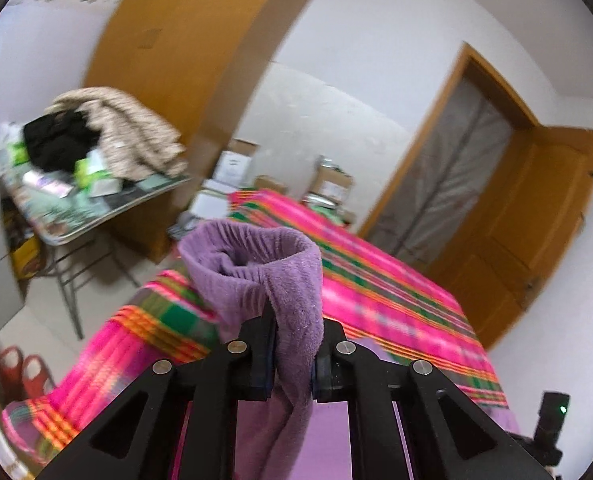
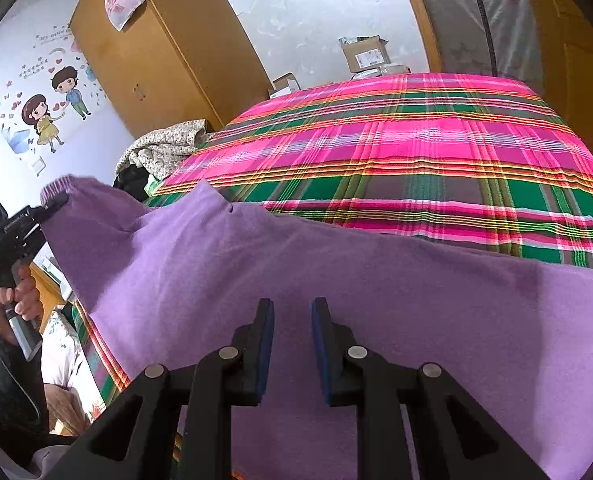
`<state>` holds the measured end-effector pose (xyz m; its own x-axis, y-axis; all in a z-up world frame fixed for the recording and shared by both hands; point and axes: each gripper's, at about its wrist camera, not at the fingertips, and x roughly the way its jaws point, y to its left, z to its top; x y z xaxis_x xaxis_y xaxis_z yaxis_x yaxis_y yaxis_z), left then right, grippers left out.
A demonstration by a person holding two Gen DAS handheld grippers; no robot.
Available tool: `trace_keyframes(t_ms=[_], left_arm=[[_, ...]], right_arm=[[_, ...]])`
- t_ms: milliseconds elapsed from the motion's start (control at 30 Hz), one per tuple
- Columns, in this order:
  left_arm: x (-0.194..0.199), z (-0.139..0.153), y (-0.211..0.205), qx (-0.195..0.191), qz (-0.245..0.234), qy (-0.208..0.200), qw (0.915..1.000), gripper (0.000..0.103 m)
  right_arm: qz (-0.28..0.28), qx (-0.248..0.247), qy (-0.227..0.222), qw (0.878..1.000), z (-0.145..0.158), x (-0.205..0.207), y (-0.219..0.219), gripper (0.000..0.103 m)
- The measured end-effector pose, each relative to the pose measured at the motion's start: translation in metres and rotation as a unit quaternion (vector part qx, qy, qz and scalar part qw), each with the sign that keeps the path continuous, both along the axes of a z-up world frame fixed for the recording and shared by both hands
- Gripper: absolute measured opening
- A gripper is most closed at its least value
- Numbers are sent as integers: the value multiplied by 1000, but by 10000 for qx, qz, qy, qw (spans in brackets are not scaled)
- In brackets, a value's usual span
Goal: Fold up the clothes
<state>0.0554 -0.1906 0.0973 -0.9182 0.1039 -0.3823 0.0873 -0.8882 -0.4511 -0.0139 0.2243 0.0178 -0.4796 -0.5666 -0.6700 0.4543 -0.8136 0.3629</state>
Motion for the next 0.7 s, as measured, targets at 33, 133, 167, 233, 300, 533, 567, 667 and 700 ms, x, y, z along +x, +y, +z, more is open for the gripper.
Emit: trace_keyframes(t_ms=[33, 133, 167, 233, 300, 533, 567, 667, 700], left_arm=[[-2, 2, 10, -57, -157, 27, 9999, 12], [-9, 6, 44, -223, -654, 75, 9976, 12], [-11, 5, 53, -264, -803, 77, 9964, 12], [-13, 2, 79, -404, -1151, 26, 9925, 12], [-15, -5, 104, -577, -1495, -65, 9871, 12], [-18, -49, 163, -1094, -2419, -653, 9619, 12], [-17, -55, 168, -1159, -2519, -737, 9580, 12], [-12, -69, 176, -1225, -2687, -963, 9505, 13], [-10, -70, 176, -1217, -2721, -979, 9495, 13]], right_arm=[[-12, -15, 3, 10000, 0, 0, 2, 20], [-72, -60, -13, 10000, 1, 1, 7, 20], [-94, -76, -20, 9999, 1, 2, 9, 20], [-138, -107, -33, 9998, 1, 2, 13, 20], [-181, -143, -59, 9997, 1, 2, 16, 20], [-169, -274, -83, 9994, 2, 4, 20, 20], [-153, -293, -91, 9994, 2, 4, 19, 20], [-114, -343, -113, 9993, 2, 3, 17, 20], [-99, -357, -113, 9993, 2, 4, 16, 20]])
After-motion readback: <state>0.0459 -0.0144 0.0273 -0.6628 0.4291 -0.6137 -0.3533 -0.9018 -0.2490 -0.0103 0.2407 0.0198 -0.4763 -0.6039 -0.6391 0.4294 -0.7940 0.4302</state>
